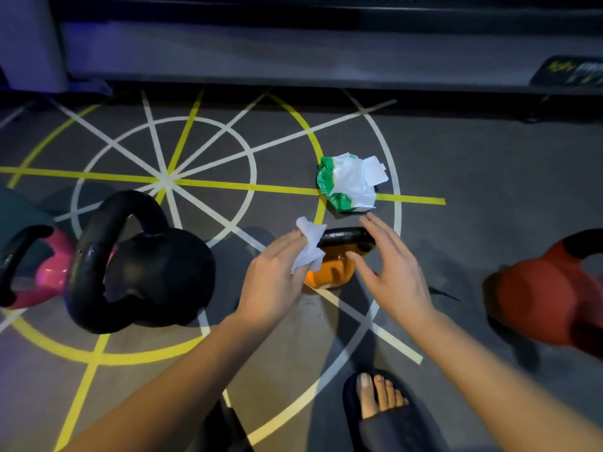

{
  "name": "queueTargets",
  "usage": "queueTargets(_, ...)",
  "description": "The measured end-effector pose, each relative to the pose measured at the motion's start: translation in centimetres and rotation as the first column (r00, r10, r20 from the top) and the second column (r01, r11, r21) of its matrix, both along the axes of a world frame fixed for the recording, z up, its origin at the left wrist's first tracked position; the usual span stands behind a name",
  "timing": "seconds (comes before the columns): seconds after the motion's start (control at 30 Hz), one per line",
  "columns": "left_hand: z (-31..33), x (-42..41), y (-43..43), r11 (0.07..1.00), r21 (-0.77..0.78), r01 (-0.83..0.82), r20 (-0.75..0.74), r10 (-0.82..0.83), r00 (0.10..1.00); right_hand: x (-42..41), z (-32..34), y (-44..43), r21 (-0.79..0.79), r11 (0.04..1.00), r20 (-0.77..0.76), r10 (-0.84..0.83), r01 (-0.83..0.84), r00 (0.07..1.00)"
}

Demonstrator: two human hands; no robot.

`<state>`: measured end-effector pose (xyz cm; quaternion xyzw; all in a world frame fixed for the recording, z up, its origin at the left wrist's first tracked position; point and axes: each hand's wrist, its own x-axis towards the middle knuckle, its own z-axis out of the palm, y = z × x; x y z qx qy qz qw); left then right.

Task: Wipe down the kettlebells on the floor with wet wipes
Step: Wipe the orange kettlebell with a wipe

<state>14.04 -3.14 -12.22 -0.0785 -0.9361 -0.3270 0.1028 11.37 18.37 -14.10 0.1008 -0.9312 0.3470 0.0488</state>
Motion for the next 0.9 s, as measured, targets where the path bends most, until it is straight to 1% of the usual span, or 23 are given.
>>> queueTargets(0.03, 0.5, 0.4, 0.4, 0.996, 0.086, 0.03, -0.018, -0.028, 0.999, 0.4, 0.3, -0.2, -0.054, 0.998, 0.023, -0.03, 0.031, 0.999)
queueTargets(0.07, 1.1, 0.9, 0.8, 0.978, 0.205, 0.048, 0.007, -0.05, 0.999, 0.7, 0.5, -0.2, -0.111, 0.992, 0.032, -0.057, 0.06, 0.998)
queueTargets(0.13, 2.5, 1.6, 2.1, 0.899, 0.437, 0.011, 0.128, -0.075, 0.989, 1.1, 0.9, 0.3, -0.216, 0.973, 0.014, -0.086, 0.087, 0.996)
queueTargets(0.17, 3.0, 1.6, 2.9, 0.858, 0.513, -0.015, 0.189, -0.096, 0.977, 1.2, 1.2, 0.6, -0.266, 0.961, 0.021, -0.078, 0.08, 0.997)
queueTargets(0.2, 3.2, 1.5, 3.5, 0.825, 0.564, -0.033, 0.241, -0.126, 0.962, 1.2, 1.7, 0.8, -0.323, 0.944, 0.064, -0.058, 0.076, 0.996)
queueTargets(0.27, 3.2, 1.1, 4.2, 0.771, 0.634, -0.054, 0.329, -0.206, 0.922, 1.0, 2.7, 1.0, -0.463, 0.878, 0.244, -0.002, 0.118, 0.97)
queueTargets(0.3, 3.1, 0.9, 4.3, 0.753, 0.654, -0.077, 0.373, -0.232, 0.898, 1.0, 3.0, 1.1, -0.543, 0.82, 0.365, 0.036, 0.182, 0.93)
queueTargets(0.33, 2.9, 0.7, 4.3, 0.738, 0.665, -0.117, 0.42, -0.241, 0.875, 0.9, 3.2, 1.2, -0.614, 0.743, 0.484, 0.09, 0.265, 0.871)
queueTargets(0.37, 2.6, 0.5, 4.2, 0.716, 0.678, -0.167, 0.466, -0.243, 0.85, 0.9, 3.3, 1.3, -0.656, 0.675, 0.57, 0.151, 0.337, 0.808)
queueTargets(0.4, 2.5, 0.4, 4.0, 0.678, 0.7, -0.223, 0.508, -0.255, 0.823, 1.0, 3.4, 1.6, -0.675, 0.637, 0.613, 0.203, 0.372, 0.764)
queueTargets(0.43, 2.5, 0.5, 3.9, 0.629, 0.728, -0.274, 0.542, -0.281, 0.792, 1.0, 3.3, 1.8, -0.68, 0.632, 0.629, 0.241, 0.372, 0.739)
queueTargets(0.47, 2.5, 0.6, 3.8, 0.584, 0.75, -0.31, 0.563, -0.317, 0.763, 1.2, 3.3, 2.0, -0.681, 0.641, 0.634, 0.271, 0.355, 0.725)
queueTargets(0.5, 2.5, 0.7, 3.8, 0.562, 0.761, -0.324, 0.571, -0.343, 0.745, 1.4, 3.2, 2.1, -0.677, 0.657, 0.633, 0.29, 0.332, 0.718)
queueTargets(0.53, 2.4, 0.8, 3.7, 0.566, 0.759, -0.322, 0.575, -0.352, 0.738, 1.5, 3.3, 2.1, -0.671, 0.668, 0.637, 0.297, 0.322, 0.712)
queueTargets(0.6, 2.2, 1.1, 3.7, 0.614, 0.727, -0.306, 0.589, -0.331, 0.737, 1.6, 2.9, 2.1, -0.66, 0.667, 0.647, 0.271, 0.346, 0.713)
queueTargets(0.67, 1.8, 1.4, 3.8, 0.648, 0.692, -0.318, 0.62, -0.309, 0.721, 1.6, 2.6, 2.3, -0.641, 0.662, 0.654, 0.208, 0.388, 0.727)
queueTargets(0.73, 1.6, 1.7, 3.9, 0.665, 0.665, -0.34, 0.656, -0.303, 0.691, 1.7, 2.3, 2.6, -0.597, 0.705, 0.645, 0.139, 0.383, 0.752)
queueTargets(0.83, 1.1, 2.1, 4.2, 0.684, 0.599, -0.416, 0.728, -0.248, 0.639, 2.0, 1.9, 3.2, -0.535, 0.772, 0.623, 0.087, 0.343, 0.777)
queueTargets(0.9, 1.0, 2.2, 4.2, 0.712, 0.568, -0.414, 0.761, -0.263, 0.593, 2.4, 1.3, 3.1, -0.476, 0.827, 0.598, 0.055, 0.299, 0.8)
